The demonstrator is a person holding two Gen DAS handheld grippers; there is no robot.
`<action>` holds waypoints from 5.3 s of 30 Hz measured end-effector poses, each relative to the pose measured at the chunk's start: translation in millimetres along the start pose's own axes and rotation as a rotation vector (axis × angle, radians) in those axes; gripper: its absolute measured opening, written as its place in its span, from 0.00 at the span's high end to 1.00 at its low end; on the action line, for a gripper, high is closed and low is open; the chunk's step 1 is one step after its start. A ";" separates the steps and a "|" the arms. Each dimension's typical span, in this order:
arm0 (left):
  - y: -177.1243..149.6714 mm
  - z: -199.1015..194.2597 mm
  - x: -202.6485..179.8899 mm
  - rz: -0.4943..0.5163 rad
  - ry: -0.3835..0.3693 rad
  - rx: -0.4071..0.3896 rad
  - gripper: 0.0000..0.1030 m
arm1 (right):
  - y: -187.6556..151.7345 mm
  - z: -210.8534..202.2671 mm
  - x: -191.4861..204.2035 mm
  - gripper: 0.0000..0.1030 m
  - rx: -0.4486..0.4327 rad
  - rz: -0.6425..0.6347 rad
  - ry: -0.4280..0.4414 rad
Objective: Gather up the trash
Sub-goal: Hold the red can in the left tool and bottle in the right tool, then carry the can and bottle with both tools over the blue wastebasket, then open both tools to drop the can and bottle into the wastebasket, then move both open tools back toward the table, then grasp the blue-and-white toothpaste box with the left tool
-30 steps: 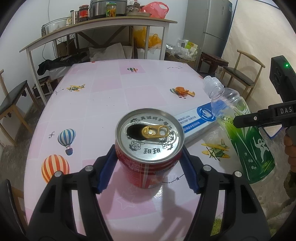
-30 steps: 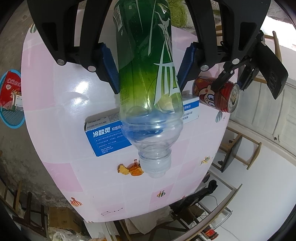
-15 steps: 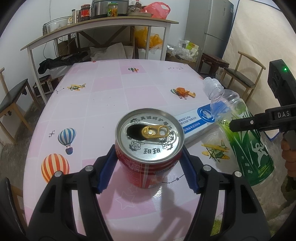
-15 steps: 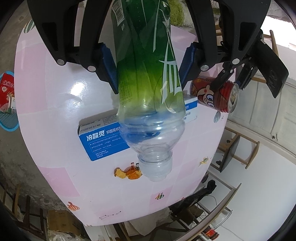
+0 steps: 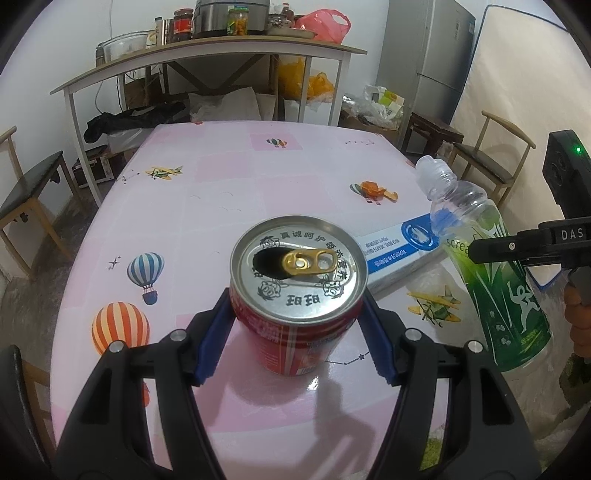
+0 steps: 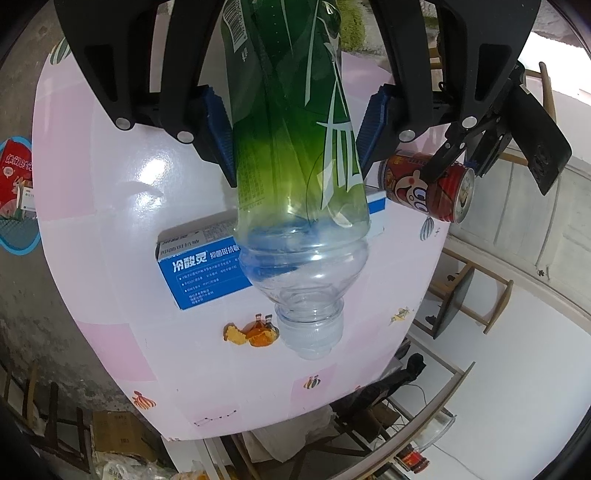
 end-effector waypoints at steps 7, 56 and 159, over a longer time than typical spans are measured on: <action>3.1 -9.6 0.1 0.001 0.017 -0.016 0.40 | 0.1 -6.6 0.6 0.43 -0.015 -0.002 0.003; 45.2 -91.4 -137.6 0.191 -0.078 -0.131 0.40 | -108.2 -176.4 -150.7 0.43 -0.442 0.298 0.084; 40.6 78.0 -20.5 -0.087 -0.402 0.106 0.31 | 56.5 25.2 -100.6 0.60 -0.005 0.269 0.147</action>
Point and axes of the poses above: each gripper's, at about its wrist camera, not at the fingertips, and z roughly the way its jaws point, x to its left, y to its top, the point moved 5 cm from there along z, roughly the way its jaws point, and after that the axes turned 9 degrees about x, right-handed, at the moved point
